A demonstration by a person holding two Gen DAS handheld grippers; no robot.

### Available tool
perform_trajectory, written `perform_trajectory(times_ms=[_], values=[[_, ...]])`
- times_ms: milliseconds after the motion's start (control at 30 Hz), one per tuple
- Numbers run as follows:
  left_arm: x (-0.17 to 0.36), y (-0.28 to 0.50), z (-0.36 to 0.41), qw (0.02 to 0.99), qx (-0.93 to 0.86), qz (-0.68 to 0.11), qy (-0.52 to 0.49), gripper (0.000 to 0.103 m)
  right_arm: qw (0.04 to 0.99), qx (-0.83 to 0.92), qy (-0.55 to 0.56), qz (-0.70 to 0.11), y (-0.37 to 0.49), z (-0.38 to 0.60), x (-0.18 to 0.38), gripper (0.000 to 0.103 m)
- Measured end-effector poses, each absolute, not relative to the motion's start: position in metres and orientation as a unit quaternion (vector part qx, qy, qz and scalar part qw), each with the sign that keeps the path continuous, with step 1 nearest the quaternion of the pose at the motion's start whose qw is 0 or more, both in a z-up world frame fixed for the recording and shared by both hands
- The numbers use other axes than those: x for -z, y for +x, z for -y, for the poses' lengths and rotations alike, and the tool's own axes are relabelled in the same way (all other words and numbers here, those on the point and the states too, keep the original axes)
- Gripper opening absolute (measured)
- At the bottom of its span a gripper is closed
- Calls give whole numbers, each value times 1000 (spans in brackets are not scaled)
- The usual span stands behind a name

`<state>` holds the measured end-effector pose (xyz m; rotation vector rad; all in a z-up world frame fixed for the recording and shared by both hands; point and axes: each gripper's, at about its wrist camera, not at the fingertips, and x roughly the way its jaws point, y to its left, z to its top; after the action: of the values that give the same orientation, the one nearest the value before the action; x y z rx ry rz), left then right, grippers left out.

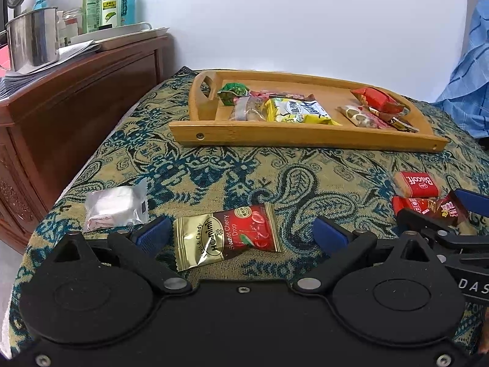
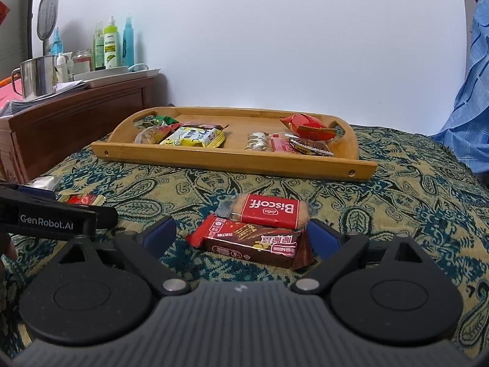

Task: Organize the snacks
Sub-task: 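Grasp the gold-red candy pack with the left tool while the right tool grasps the red-brown wafer pack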

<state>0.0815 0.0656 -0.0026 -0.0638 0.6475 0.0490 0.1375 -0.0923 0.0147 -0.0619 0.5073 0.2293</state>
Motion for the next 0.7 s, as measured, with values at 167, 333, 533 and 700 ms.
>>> perform_trajectory(times_ms=[167, 333, 533, 700], values=[[3, 81, -66, 948, -25, -317, -31, 95, 962, -101, -28, -251, 139, 90, -12, 98], [3, 81, -63, 948, -22, -315, -26, 86, 961, -94, -25, -257, 141, 89, -9, 98], [1, 78, -59, 951, -11, -309, -21, 62, 961, -91, -23, -261, 142, 88, -7, 89], [-1, 75, -54, 952, -12, -304, -15, 56, 962, -89, -22, -257, 138, 86, -8, 74]])
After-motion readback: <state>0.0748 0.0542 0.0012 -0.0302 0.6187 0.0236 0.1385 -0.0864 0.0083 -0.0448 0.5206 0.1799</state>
